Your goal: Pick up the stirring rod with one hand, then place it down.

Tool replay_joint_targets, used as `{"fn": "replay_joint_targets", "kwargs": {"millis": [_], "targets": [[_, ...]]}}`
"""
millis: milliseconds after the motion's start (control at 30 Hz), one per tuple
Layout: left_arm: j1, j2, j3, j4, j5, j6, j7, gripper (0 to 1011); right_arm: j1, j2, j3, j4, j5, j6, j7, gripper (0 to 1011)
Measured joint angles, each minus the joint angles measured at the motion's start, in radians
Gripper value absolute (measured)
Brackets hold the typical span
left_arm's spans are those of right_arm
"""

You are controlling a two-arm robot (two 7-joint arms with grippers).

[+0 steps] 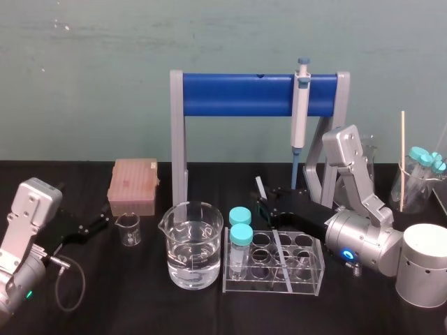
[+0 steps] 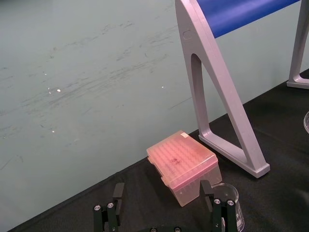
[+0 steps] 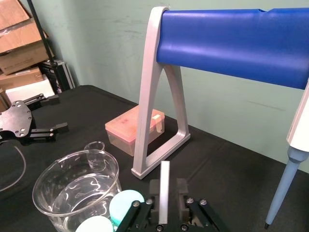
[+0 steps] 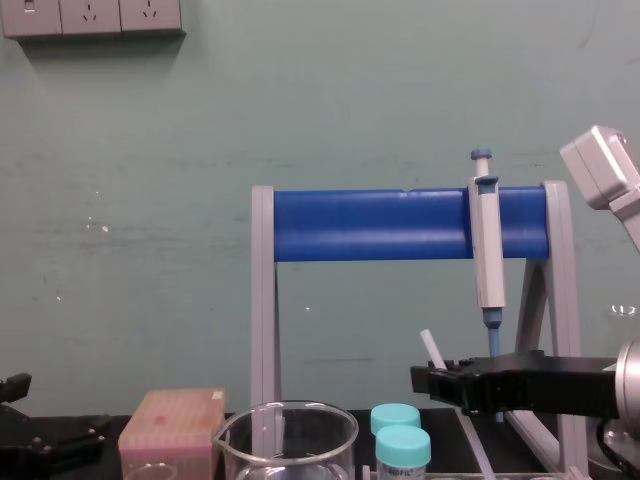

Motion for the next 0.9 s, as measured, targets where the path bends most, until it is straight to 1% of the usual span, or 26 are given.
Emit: {"fn": "replay_joint_targets", "kwargs": {"millis": [33,67,100,133,167,200,367,533,633,667,700,733,767,800,833,867,900], "targets": [[0.0,0.0,0.0,0.0,0.0,0.0,0.0,1000,0.0,0.0,0.0,0.0,0.0,0.0,0.0,247],[0.0,0.0,0.0,0.0,0.0,0.0,0.0,1000,0.0,0.0,0.0,0.0,0.0,0.0,0.0,190],[0.0,0.0,0.0,0.0,0.0,0.0,0.0,1000,0.0,0.0,0.0,0.0,0.0,0.0,0.0,166],[0.0,0.0,0.0,0.0,0.0,0.0,0.0,1000,0.0,0.0,0.0,0.0,0.001,0.0,0.0,111],[0.0,0.0,0.0,0.0,0.0,0.0,0.0,1000,0.0,0.0,0.0,0.0,0.001,0.0,0.0,111],[0.0,0.0,0.0,0.0,0.0,0.0,0.0,1000,0.0,0.0,0.0,0.0,0.001,0.0,0.0,82],[0.0,0.0,0.0,0.0,0.0,0.0,0.0,1000,-0.002,-0.002,0.003,0.0,0.001,-0.002,0.0,70],[0.0,0.0,0.0,0.0,0.0,0.0,0.0,1000,-0.011,-0.011,0.019,-0.001,0.007,-0.027,0.0,70],[0.0,0.0,0.0,0.0,0.0,0.0,0.0,1000,-0.022,-0.019,0.032,-0.001,0.015,-0.069,0.006,70],[0.0,0.0,0.0,0.0,0.0,0.0,0.0,1000,-0.03,-0.023,0.04,0.0,0.021,-0.101,0.015,70],[0.0,0.0,0.0,0.0,0.0,0.0,0.0,1000,-0.03,-0.023,0.04,0.0,0.021,-0.101,0.015,70],[0.0,0.0,0.0,0.0,0.0,0.0,0.0,1000,-0.038,-0.026,0.046,0.002,0.024,-0.137,0.026,70],[0.0,0.0,0.0,0.0,0.0,0.0,0.0,1000,-0.04,-0.026,0.048,0.003,0.025,-0.152,0.031,70],[0.0,0.0,0.0,0.0,0.0,0.0,0.0,1000,-0.048,-0.028,0.055,0.005,0.03,-0.187,0.045,70],[0.0,0.0,0.0,0.0,0.0,0.0,0.0,1000,-0.053,-0.028,0.057,0.005,0.032,-0.205,0.052,70],[0.0,0.0,0.0,0.0,0.0,0.0,0.0,1000,-0.062,-0.027,0.062,0.005,0.036,-0.234,0.067,70],[0.0,0.0,0.0,0.0,0.0,0.0,0.0,1000,-0.066,-0.027,0.064,0.004,0.038,-0.249,0.074,70]]}}
